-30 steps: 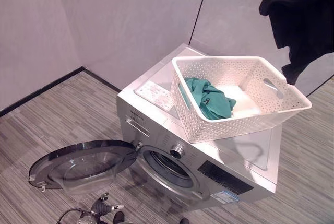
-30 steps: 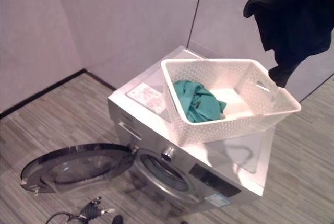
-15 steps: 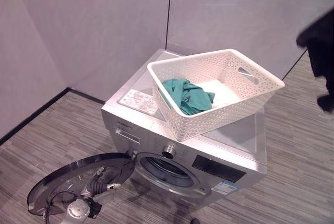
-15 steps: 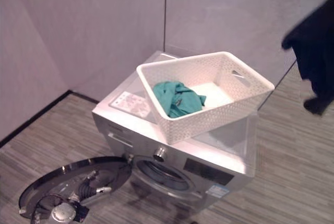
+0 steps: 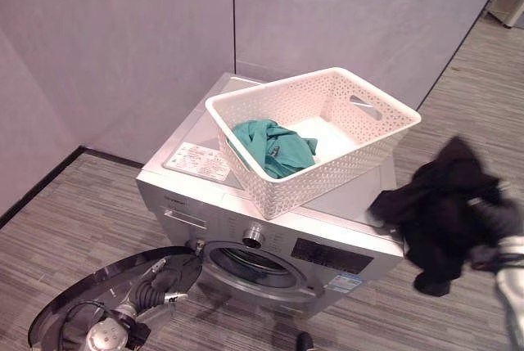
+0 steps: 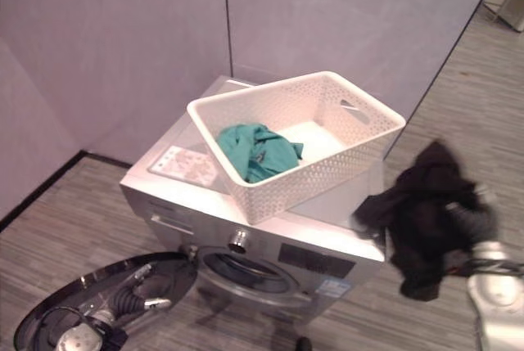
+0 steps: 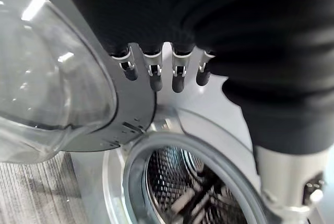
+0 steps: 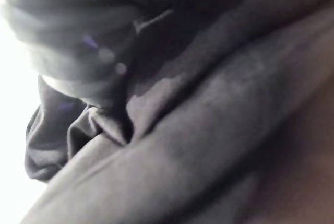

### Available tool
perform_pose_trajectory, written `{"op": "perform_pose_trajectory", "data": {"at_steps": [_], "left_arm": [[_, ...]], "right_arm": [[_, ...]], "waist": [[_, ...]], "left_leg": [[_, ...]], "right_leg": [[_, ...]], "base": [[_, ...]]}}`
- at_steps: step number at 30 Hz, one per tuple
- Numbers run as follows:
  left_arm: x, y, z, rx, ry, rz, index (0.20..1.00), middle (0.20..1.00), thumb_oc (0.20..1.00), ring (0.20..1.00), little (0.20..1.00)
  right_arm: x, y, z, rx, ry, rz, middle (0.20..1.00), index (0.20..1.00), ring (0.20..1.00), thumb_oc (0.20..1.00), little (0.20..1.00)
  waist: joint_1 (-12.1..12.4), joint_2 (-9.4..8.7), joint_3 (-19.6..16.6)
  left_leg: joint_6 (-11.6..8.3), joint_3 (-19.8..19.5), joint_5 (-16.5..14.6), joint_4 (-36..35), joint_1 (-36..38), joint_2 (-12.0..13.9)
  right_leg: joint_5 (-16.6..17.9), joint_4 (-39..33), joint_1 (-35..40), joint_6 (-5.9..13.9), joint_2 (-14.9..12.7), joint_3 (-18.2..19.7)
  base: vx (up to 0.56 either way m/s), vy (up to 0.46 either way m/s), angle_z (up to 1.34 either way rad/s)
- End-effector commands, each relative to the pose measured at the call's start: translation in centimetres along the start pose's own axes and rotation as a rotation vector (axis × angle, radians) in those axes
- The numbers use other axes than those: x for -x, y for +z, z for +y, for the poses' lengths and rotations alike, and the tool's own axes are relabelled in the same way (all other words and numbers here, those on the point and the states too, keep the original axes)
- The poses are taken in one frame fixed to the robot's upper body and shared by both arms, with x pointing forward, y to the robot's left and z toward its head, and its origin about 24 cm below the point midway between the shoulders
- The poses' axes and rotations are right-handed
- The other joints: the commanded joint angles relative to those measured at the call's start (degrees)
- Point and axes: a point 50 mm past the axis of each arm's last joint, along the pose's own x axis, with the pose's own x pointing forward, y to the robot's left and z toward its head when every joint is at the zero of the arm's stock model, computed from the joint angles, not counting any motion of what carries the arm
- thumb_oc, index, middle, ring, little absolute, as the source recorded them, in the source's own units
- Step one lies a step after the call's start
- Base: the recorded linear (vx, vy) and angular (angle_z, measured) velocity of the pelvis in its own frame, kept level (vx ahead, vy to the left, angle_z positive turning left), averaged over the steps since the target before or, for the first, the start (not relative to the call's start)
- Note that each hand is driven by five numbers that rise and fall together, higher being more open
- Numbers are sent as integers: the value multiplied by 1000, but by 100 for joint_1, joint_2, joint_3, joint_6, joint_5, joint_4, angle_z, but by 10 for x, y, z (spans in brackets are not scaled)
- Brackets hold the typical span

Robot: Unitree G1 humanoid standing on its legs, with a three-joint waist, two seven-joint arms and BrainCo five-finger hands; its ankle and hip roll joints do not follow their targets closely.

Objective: Grab the laundry basket,head to the washer,open it,put in the laundry and shut it.

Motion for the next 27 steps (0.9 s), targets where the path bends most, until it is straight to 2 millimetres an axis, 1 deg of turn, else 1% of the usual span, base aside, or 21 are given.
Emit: {"op": "perform_pose_trajectory", "data": {"at_steps": [1,2,4,5,6,7,8,9,10,11,12,13,14,16,17,19,21,24,25,26,27], "left_arm": [[3,25,29,-87,-4,-125,1000,1000,1000,1000,1000],[1,32,31,-119,-39,-154,1000,1000,1000,1000,1000],[1,33,30,-126,-53,-157,1000,1000,1000,1000,1000],[-1,32,27,-120,-67,-157,1000,1000,1000,1000,1000],[-5,28,20,-103,-87,-147,1000,1000,1000,1000,1000],[-5,28,20,-102,-87,-148,1000,1000,1000,1000,1000],[-8,27,16,-89,-97,-143,1000,1000,1000,1000,1000],[-13,19,2,-90,-135,-111,1000,1000,1000,1000,1000],[-13,18,2,-90,-134,-111,1000,1000,1000,1000,1000],[-16,15,-5,-86,-145,-95,1000,1000,1000,1000,1000],[-17,15,-5,-86,-144,-95,1000,1000,1000,1000,1000],[-20,13,-10,-87,-139,-87,1000,1000,1000,1000,1000],[-20,13,-10,-87,-137,-87,1000,1000,1000,1000,1000],[-24,13,-16,-76,-131,-82,1000,1000,1000,1000,1000],[-25,13,-16,-76,-131,-82,1000,1000,1000,1000,1000],[-26,11,-23,-70,-133,-79,1000,1000,1000,1000,1000],[-26,11,-25,-77,-135,-78,1000,1000,1000,1000,1000],[-32,17,-27,-67,-110,-104,1000,1000,1000,1000,1000],[-32,18,-27,-68,-108,-105,1000,1000,1000,1000,1000],[-36,25,-29,-58,-107,-134,1000,1000,1000,1000,1000],[-41,38,-33,-41,-115,-189,1000,1000,1000,1000,1000]], "right_arm": [[1,41,2,-66,191,-190,200,200,200,200,200],[11,33,22,-135,338,-148,200,200,200,200,200],[17,31,28,-153,393,-128,200,200,200,200,200],[21,29,35,-169,449,-112,200,200,200,200,200],[28,23,48,-220,546,-70,200,200,200,200,200],[28,23,48,-220,546,-70,200,200,200,200,200],[32,19,53,-242,588,-46,200,200,200,200,200],[40,8,67,-248,677,21,200,200,200,200,200],[40,8,67,-247,677,21,200,200,200,200,200],[37,0,76,-267,704,53,200,200,200,200,200],[37,0,76,-267,705,53,200,200,200,200,200],[38,-6,87,-308,727,81,200,200,200,200,200],[37,-7,87,-308,727,80,200,200,200,200,200],[42,-17,97,-343,736,128,200,200,200,200,200],[42,-17,97,-343,736,128,200,200,200,200,200],[51,-26,102,-356,755,174,200,200,200,200,200],[51,-29,105,-346,765,186,200,200,200,200,200],[39,-26,121,-320,788,149,200,200,200,200,200],[38,-26,121,-320,789,147,200,200,200,200,200],[31,-26,128,-313,780,134,200,200,200,200,200],[17,-25,138,-253,752,103,200,200,200,200,200]], "waist": [[174,50,53],[190,26,74],[188,13,68],[189,-6,66],[183,-20,63],[179,-16,58],[179,-22,66],[165,-21,86],[163,-18,82],[171,-6,117],[171,-7,119],[199,5,186],[195,3,190],[224,19,248],[223,19,249],[238,19,286],[246,24,302],[329,11,444],[329,2,452],[398,1,494],[519,-30,580]], "left_leg": [[447,-441,-654,68,91,-117],[421,-462,-628,71,96,-112],[407,-480,-623,69,99,-114],[393,-488,-616,68,103,-110],[363,-503,-602,68,97,-101],[362,-508,-601,68,93,-100],[347,-508,-591,68,87,-88],[311,-527,-554,68,34,-45],[310,-527,-553,68,30,-43],[301,-515,-544,68,16,-25],[300,-514,-544,68,17,-24],[264,-526,-496,68,-19,30],[261,-526,-495,68,-19,34],[237,-548,-488,115,-64,98],[236,-550,-489,116,-64,100],[238,-558,-532,175,-83,88],[257,-549,-560,211,-93,65],[349,-501,-673,371,-157,-74],[353,-496,-681,386,-164,-80],[381,-531,-709,442,-238,-148],[445,-659,-770,617,-425,-266]], "right_leg": [[-136,338,173,394,-512,-512],[-155,345,200,396,-527,-536],[-168,340,225,398,-537,-567],[-174,336,247,398,-546,-586],[-173,314,262,398,-553,-622],[-172,311,262,397,-552,-627],[-175,302,260,393,-553,-642],[-192,292,236,373,-527,-683],[-192,293,232,371,-525,-683],[-190,278,207,359,-505,-651],[-190,279,206,358,-504,-649],[-207,262,198,325,-475,-647],[-207,261,197,322,-471,-647],[-224,201,213,301,-430,-651],[-222,197,217,300,-429,-655],[-217,166,251,301,-442,-696],[-196,157,246,313,-462,-686],[-94,184,154,372,-608,-576],[-92,186,150,375,-616,-569],[-48,202,147,399,-694,-610],[6,189,176,442,-845,-748]], "base": [[0,0,0],[13,-39,3],[15,-31,4],[24,-49,3],[24,-49,1],[20,-50,2],[19,-66,2],[18,-66,1],[11,-72,1],[0,0,0],[-15,-59,-2],[-13,-36,-2],[-21,-52,-1],[0,-35,0],[0,0,0],[0,0,0],[-27,52,0],[-65,93,-6],[-57,80,-12],[-95,109,-6],[-94,108,15]]}}
